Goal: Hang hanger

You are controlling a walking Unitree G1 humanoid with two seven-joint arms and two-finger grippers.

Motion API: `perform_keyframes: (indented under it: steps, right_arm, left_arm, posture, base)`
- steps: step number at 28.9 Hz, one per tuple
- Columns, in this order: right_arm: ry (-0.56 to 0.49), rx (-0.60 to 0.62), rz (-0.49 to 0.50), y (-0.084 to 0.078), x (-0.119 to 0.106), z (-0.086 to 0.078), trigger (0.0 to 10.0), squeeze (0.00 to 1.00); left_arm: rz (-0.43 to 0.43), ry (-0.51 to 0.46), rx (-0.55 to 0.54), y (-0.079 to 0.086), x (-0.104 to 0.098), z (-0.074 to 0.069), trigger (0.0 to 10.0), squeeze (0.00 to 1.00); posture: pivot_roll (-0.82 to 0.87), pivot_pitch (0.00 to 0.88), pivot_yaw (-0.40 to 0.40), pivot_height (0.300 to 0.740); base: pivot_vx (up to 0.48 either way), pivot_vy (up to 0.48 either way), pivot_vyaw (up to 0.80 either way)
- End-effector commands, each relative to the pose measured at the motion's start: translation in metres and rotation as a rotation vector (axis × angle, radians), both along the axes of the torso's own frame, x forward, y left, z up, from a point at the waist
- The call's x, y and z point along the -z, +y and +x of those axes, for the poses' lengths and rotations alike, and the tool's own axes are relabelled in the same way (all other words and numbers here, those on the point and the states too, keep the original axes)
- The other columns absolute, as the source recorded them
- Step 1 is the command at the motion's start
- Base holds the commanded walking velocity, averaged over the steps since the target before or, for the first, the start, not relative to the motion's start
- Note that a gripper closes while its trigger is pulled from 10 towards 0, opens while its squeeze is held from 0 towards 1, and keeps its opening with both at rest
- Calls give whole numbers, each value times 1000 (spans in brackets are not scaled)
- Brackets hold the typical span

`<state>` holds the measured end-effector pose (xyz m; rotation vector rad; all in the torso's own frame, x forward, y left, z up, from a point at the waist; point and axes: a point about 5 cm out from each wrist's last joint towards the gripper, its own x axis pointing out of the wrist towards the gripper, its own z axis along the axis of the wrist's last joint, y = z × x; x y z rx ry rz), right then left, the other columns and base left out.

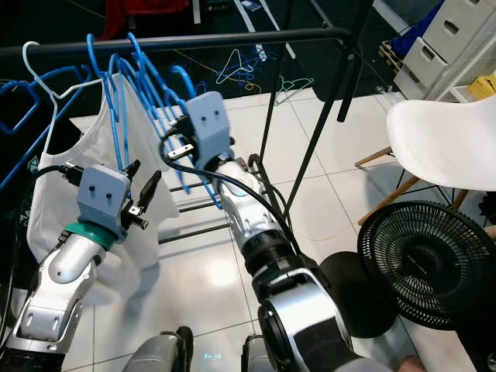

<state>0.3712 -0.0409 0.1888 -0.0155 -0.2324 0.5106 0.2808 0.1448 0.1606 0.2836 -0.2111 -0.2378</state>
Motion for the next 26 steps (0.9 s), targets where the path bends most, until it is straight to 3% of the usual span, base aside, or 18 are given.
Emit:
perform_keyframes:
  steps: [1, 2, 5, 12, 16, 17, 21, 26]
  right_arm:
    - [-18, 98, 41, -34, 0, 2, 10000, 0]
    - [-18, 98, 41, -34, 0, 2, 10000, 0]
    - [-13, 159, 39, -61, 1, 7, 10000, 0]
    - [25, 162, 20, -80, -5, 19, 10000, 0]
    - [49, 134, 12, -83, -11, 24, 10000, 0]
    - [74, 94, -7, -82, -20, 30, 10000, 0]
    - [88, 68, -9, -83, -34, 36, 10000, 0]
    - [87, 57, -18, -83, -41, 39, 10000, 0]
  left_arm:
    - [6, 37, 21, -2, 6, -3, 10000, 0]
    - [6, 37, 21, -2, 6, -3, 10000, 0]
    - [7, 42, 30, -4, 6, -2, 10000, 0]
    - [12, 39, 21, -1, 2, -5, 10000, 0]
    - [19, 41, 9, 3, 2, -10, 10000, 0]
    - [28, 56, -12, 10, 5, -19, 10000, 0]
    - [36, 78, -37, 16, 9, -29, 10000, 0]
    - [37, 85, -43, 17, 10, -34, 10000, 0]
  posture:
    - [21, 123, 57, 733]
    - [21, 123, 57, 733]
    - [22, 125, 60, 733]
    - [52, 142, 53, 733]
    - [64, 150, 47, 733]
    - [80, 165, 37, 733]
    - [97, 182, 30, 733]
    - [102, 190, 27, 733]
  base:
    - [0, 0, 0]
    - [0, 0, 0]
    - [0, 0, 0]
    - [0, 0, 0]
    - [0, 0, 0]
    - [0, 0, 0]
    - [0, 0, 0]
    - [0, 0, 0]
